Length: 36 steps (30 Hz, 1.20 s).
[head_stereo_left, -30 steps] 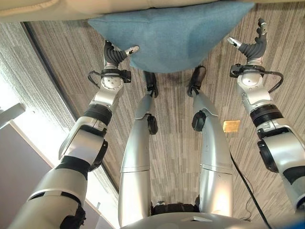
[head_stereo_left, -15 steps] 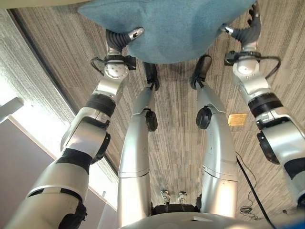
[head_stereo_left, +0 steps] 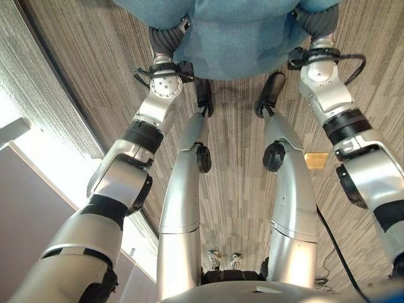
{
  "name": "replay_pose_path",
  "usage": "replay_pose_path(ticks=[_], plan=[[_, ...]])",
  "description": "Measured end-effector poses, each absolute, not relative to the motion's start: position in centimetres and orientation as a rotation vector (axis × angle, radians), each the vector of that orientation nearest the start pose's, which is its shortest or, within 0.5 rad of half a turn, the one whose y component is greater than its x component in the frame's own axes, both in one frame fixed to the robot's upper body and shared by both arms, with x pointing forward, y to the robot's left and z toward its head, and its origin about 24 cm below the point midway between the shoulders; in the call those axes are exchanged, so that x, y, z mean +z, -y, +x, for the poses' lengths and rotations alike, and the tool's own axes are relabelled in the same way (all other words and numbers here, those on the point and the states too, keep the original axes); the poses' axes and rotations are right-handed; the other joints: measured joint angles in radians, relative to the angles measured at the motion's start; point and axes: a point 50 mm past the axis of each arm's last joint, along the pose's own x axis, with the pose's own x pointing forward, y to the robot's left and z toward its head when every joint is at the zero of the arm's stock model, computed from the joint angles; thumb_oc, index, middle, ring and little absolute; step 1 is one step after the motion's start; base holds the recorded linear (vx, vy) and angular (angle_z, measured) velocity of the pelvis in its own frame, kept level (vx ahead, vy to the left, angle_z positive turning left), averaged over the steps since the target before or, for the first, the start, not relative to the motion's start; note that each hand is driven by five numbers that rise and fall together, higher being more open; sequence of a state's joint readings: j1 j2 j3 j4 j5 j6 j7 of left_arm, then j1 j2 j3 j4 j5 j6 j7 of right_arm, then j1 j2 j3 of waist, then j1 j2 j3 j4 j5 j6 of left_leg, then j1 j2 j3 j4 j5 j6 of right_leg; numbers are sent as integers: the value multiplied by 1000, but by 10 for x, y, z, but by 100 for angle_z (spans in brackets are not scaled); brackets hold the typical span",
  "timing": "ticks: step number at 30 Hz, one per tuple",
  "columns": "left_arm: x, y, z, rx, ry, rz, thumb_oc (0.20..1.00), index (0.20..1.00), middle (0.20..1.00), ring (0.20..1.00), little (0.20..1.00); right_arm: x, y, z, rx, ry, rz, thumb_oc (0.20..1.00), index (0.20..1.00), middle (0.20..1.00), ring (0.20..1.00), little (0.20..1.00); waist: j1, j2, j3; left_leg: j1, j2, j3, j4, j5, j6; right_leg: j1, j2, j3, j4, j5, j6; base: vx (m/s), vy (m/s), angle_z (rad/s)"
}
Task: Pick up all the scattered cushions and arrange them neatly on the sofa.
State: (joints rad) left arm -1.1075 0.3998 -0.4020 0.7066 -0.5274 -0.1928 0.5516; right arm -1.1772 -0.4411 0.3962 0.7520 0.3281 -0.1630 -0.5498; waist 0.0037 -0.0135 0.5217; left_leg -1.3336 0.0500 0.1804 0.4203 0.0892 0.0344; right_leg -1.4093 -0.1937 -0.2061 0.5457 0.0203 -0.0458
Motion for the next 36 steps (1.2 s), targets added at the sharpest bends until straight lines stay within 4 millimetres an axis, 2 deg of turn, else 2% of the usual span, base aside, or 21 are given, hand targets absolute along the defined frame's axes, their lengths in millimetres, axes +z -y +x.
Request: replay_pose_path(ticks=[1,3,4,5,8,12,14,15,17,18,19,20,22,24,26,28,30,32,33,36], plan=[[249,-143,396,233,482,-33,200,200,200,200,200,275,152,397,-285,582,-186,200,200,200,200,200,-1,0,1,15,1,1,-4,0,0,16,1,0,-7,1,0,-39,5,-2],[223,-141,388,215,432,-66,200,200,200,200,200,248,147,394,-259,531,-153,200,200,200,200,200,-13,-1,1,103,-4,3,-48,10,0,101,4,-2,-40,11,6,-47,-8,-1],[199,-138,385,210,375,-92,200,200,200,200,200,223,147,391,-250,486,-151,200,200,200,200,200,-16,-1,-40,135,-8,1,-68,12,0,130,5,-2,-54,13,11,-51,-12,1],[172,-132,377,203,310,-127,200,200,200,200,200,192,150,383,-251,438,-129,200,200,200,200,200,-16,0,-150,114,-11,-2,-79,10,-2,108,4,-2,-59,6,22,-43,-10,2],[159,-129,368,179,293,-149,200,200,200,200,200,180,157,374,-262,428,-90,200,200,200,200,200,-14,0,-181,154,-13,-7,-94,12,-3,150,5,-6,-72,3,31,-26,-56,2],[140,-133,351,143,280,-144,200,200,200,200,200,164,160,356,-243,438,-77,200,200,200,200,200,-13,1,-180,290,-12,-37,-175,31,-35,299,19,-43,-142,9,38,-7,-78,5],[122,-136,339,123,248,-156,200,200,200,200,200,146,160,342,-224,411,-61,200,200,200,200,200,-9,6,-177,399,-9,-56,-216,52,-39,419,27,-72,-181,20,24,-39,-80,12],[102,-141,327,126,206,-165,200,200,200,200,200,127,160,332,-208,369,-61,200,200,200,200,200,-13,4,-189,505,-2,-67,-254,42,-51,533,44,-84,-226,15,29,-15,-82,7],[84,-144,313,121,164,-168,200,200,200,200,200,106,157,319,-187,322,-32,200,200,200,200,200,-12,8,-207,647,-2,-79,-328,50,-62,674,58,-97,-294,11,43,14,-38,3],[73,-149,307,129,132,-155,200,200,200,200,200,92,158,312,-190,279,-28,200,200,200,200,200,-14,11,-246,666,-1,-80,-341,48,-62,693,61,-101,-303,7,47,92,-47,5],[72,-151,304,119,132,-153,200,200,200,200,200,84,158,307,-178,252,-23,200,200,200,200,200,-17,11,-264,714,-1,-80,-360,50,-61,741,62,-107,-317,5,52,116,-42,1],[61,-155,297,119,101,-127,200,200,200,200,200,71,163,299,-179,210,-34,200,200,200,200,200,-16,12,-263,787,1,-78,-390,64,-53,813,71,-111,-345,17,51,117,-55,3],[39,-156,281,82,27,-80,200,200,200,200,200,40,168,277,-152,97,-58,200,200,200,200,200,-20,13,-270,963,5,-78,-447,60,-56,1002,90,-120,-424,17,59,81,-28,3],[27,-160,271,83,-16,-69,200,200,200,200,200,19,169,260,-146,21,-60,200,200,200,200,200,-28,16,-330,1023,7,-78,-466,31,-76,1063,96,-120,-450,-1,77,138,-46,-2],[15,-164,261,76,-60,-57,200,200,200,200,200,9,170,251,-116,-19,-83,200,200,200,200,200,-48,17,-332,1116,10,-70,-490,37,-69,1168,110,-119,-505,12,82,142,-76,-6],[8,-162,254,81,-91,-55,200,200,200,200,200,3,172,244,-112,-49,-100,200,200,200,200,200,-55,18,-334,1175,16,-62,-490,23,-77,1237,123,-113,-535,12,84,74,-99,-10],[3,-159,250,82,-110,-69,200,200,200,200,200,0,175,241,-114,-62,-102,200,200,200,200,200,-65,17,-350,1183,29,-59,-479,18,-85,1255,140,-113,-547,11,82,87,-113,-3],[-3,-157,247,86,-139,-79,200,200,200,200,200,-2,176,239,-113,-83,-118,200,200,200,200,200,-64,7,-353,1186,38,-51,-399,-1,-109,1306,143,-113,-560,6,72,57,-78,-2],[-2,-155,247,85,-136,-89,200,200,200,200,200,3,180,241,-115,-60,-139,200,200,200,200,200,-65,14,-355,1190,56,-53,-370,-7,-117,1323,159,-112,-564,3,60,91,-90,-6],[-5,-153,245,75,-146,-92,200,200,200,200,200,2,183,240,-112,-61,-165,200,200,200,200,200,-56,-22,-353,1103,63,-80,-146,-11,-136,1349,157,-101,-551,-23,22,169,-9,-7]])
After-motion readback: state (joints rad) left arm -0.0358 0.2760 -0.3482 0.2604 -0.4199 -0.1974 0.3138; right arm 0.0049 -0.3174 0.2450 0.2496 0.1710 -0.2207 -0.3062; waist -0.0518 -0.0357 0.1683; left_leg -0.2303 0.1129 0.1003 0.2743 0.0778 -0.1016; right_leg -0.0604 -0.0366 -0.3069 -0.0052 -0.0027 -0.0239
